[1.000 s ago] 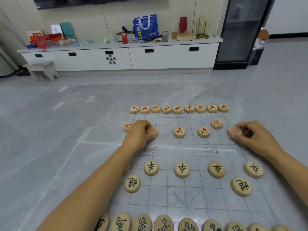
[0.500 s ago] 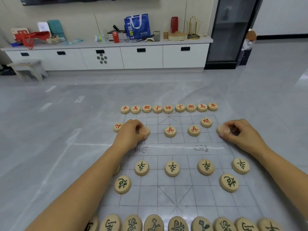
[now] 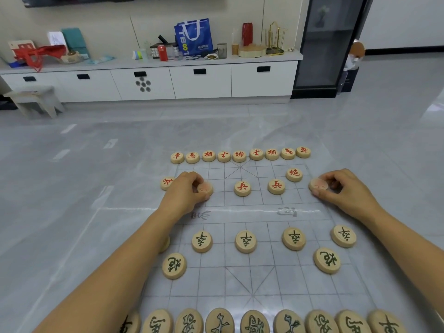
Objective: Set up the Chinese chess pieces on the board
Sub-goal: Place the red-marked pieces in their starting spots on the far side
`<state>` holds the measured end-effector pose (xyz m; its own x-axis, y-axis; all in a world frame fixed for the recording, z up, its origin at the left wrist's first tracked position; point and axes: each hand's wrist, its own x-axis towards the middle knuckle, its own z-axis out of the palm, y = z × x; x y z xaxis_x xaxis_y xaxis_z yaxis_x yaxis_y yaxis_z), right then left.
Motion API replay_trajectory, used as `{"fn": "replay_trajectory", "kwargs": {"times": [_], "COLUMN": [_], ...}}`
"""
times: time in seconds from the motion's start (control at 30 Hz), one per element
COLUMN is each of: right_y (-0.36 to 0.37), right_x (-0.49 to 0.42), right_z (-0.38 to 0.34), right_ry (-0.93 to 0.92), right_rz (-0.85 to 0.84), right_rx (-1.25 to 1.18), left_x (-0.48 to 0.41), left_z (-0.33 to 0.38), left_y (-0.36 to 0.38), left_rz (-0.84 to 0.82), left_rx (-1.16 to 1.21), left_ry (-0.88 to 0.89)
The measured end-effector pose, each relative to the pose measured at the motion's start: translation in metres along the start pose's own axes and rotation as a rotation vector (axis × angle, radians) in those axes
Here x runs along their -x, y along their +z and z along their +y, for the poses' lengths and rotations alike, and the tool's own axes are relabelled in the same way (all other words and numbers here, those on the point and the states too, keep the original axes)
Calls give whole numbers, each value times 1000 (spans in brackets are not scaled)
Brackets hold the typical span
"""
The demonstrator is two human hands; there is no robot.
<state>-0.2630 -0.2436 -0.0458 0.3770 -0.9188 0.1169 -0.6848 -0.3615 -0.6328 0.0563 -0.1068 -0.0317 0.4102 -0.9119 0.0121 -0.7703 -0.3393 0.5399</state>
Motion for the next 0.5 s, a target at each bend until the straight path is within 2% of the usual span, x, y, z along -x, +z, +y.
{"fn": "replay_trajectory", "kwargs": {"times": [0.5], "right_y": [-1], "right_x": [1], "right_z": [-2], "right_ry": [13], "right_rz": [-8], "right_rx": [4], "left_x": [5], "left_z": [2], "left_y": [1], "left_rz": [36], "left_rx": [18], "left_ry": [-2]}}
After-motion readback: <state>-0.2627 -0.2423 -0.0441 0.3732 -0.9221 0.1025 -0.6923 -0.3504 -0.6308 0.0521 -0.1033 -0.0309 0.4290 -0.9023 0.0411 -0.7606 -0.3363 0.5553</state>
